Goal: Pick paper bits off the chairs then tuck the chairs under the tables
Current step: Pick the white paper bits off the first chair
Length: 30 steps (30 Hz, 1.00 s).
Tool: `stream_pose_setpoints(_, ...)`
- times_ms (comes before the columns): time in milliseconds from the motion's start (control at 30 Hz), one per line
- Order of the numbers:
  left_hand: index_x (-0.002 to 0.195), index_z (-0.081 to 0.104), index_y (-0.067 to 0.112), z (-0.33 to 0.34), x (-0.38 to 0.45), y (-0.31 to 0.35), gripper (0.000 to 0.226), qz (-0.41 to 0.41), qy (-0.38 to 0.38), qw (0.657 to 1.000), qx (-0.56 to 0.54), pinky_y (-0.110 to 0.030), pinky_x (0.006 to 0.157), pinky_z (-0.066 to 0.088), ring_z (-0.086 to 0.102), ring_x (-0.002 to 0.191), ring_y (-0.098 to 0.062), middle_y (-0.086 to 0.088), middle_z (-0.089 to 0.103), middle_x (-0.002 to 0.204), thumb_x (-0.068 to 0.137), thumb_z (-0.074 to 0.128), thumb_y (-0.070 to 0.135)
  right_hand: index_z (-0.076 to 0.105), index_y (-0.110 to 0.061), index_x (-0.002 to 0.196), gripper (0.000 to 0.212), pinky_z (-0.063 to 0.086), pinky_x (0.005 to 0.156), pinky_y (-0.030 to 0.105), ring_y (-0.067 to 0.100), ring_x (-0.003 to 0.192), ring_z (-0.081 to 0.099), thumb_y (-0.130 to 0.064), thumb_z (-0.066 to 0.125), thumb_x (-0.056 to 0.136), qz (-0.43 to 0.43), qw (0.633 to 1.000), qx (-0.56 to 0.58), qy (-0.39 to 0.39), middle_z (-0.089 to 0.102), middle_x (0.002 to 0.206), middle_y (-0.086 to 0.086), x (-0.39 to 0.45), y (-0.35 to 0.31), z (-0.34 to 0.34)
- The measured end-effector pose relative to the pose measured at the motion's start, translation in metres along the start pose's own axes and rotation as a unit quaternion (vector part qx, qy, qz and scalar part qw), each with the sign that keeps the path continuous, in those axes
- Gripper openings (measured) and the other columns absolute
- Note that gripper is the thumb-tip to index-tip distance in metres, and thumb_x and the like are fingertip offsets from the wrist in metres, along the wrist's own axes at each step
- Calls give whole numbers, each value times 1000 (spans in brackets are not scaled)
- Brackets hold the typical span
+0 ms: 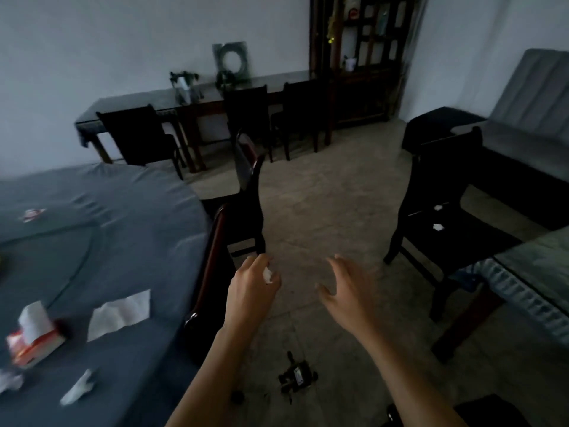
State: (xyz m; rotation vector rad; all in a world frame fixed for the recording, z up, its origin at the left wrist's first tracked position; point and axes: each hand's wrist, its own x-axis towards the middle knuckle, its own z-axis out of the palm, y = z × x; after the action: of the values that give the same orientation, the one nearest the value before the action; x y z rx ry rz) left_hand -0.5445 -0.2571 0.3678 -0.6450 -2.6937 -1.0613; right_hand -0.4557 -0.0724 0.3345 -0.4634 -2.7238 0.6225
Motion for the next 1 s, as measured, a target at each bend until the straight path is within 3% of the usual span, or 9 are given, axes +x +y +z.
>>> stream_pose_setpoints(200, 113, 65, 20, 57, 106, 4, 31, 49, -52, 997, -38, -38, 75, 52, 63, 94, -26, -4, 65, 105, 83, 68, 24, 43, -21, 139, 62, 44, 96, 43, 26, 126, 46, -48, 60, 86, 75, 995, -54, 29, 50, 137, 3, 79, 31, -1)
stream_pose_setpoints(533, 118, 65, 21, 163, 259, 45, 35, 135, -137, 976, -101, -33, 76, 52, 64, 90, -21, -2, 68, 105, 84, 69, 26, 37, -24, 144, 65, 37, 107, 48, 28, 137, 34, -47, 61, 88, 225, 970, -53, 71, 38, 149, 3, 191, 105, -23)
stream_pose_setpoints(767, 110, 69, 14, 268, 328, 116, 31, 204, -188, 951, -136, -36, 74, 55, 66, 85, -23, -5, 70, 96, 79, 73, 18, 33, -31, 146, 66, 31, 109, 51, 27, 140, 28, -54, 55, 88, 328, 938, -44, 107, 30, 155, -1, 241, 207, -45)
stream_pose_setpoints(867, 104, 71, 11, 327, 360, 151, 29, 226, -194, 944, -142, -30, 70, 52, 65, 80, -23, -5, 70, 90, 77, 76, 16, 35, -28, 146, 65, 32, 109, 49, 28, 140, 28, -52, 55, 90, 348, 929, -51, 113, 31, 155, 2, 270, 262, -55)
stream_pose_setpoints(1000, 112, 68, 17, 408, 409, 204, 32, 213, -237, 938, -136, -21, 71, 42, 61, 81, -15, -1, 69, 98, 82, 72, 23, 34, -26, 147, 64, 33, 109, 51, 30, 139, 30, -49, 56, 91, 372, 920, -37, 122, 31, 154, 2, 316, 345, -78)
